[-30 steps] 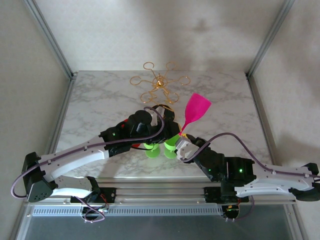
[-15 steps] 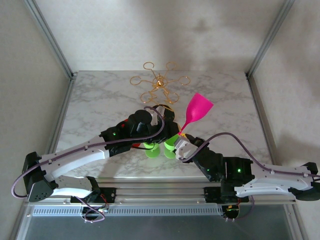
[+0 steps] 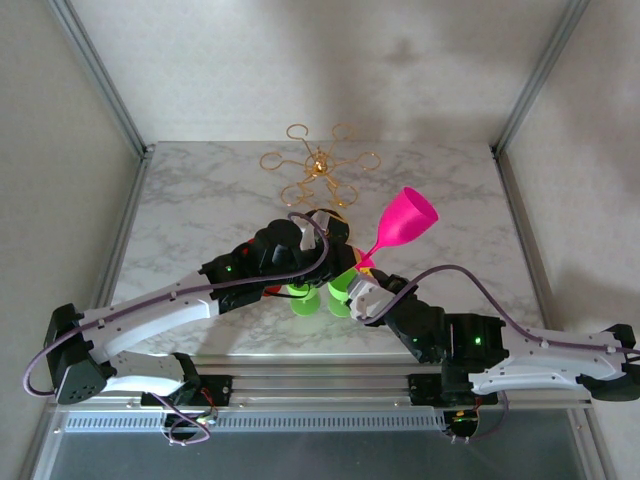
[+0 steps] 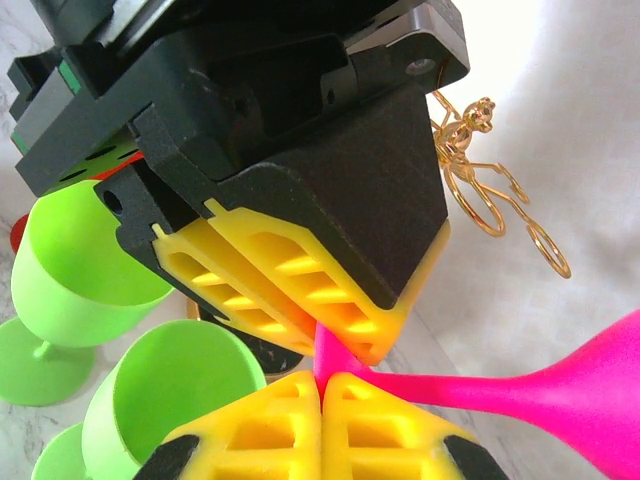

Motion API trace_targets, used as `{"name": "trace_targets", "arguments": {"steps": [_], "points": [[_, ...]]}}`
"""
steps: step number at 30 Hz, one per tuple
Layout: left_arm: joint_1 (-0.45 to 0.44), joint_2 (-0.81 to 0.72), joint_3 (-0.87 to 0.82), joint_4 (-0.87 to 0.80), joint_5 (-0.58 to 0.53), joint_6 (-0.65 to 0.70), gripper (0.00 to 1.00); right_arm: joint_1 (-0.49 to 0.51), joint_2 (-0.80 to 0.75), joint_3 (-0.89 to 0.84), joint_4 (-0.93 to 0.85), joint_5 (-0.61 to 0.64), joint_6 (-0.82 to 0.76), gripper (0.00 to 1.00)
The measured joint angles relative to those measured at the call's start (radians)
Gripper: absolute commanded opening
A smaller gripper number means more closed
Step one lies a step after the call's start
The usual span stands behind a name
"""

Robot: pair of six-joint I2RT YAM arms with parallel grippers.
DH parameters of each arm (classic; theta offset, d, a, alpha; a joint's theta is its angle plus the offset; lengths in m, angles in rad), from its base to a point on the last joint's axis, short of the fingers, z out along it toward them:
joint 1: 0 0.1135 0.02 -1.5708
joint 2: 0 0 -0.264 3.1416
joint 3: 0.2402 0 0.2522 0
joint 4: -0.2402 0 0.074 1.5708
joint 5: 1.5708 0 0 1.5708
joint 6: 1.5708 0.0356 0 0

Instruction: Take the wine glass off the wine glass rack

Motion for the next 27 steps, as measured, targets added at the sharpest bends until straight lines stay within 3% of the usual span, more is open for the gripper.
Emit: {"name": "trace_targets", "arguments": {"steps": [10, 14, 18, 27], "points": [[0.001, -0.019, -0.037, 0.063, 0.011, -0.017, 0.00, 0.000, -0.026, 0.002, -0.015, -0.031, 0.013, 0.01], [0.001, -0.032, -0.060, 0.093, 0.018, -0.019, 0.00, 0.001, -0.026, 0.018, -0.047, -0.053, 0.045, 0.17], [0.007, -0.046, -0.087, 0.113, 0.010, -0.013, 0.00, 0.006, -0.022, 0.045, -0.060, -0.059, 0.086, 0.25], [0.013, -0.056, -0.176, 0.158, -0.029, 0.006, 0.00, 0.006, -0.014, 0.148, -0.167, -0.085, 0.238, 0.32]]}}
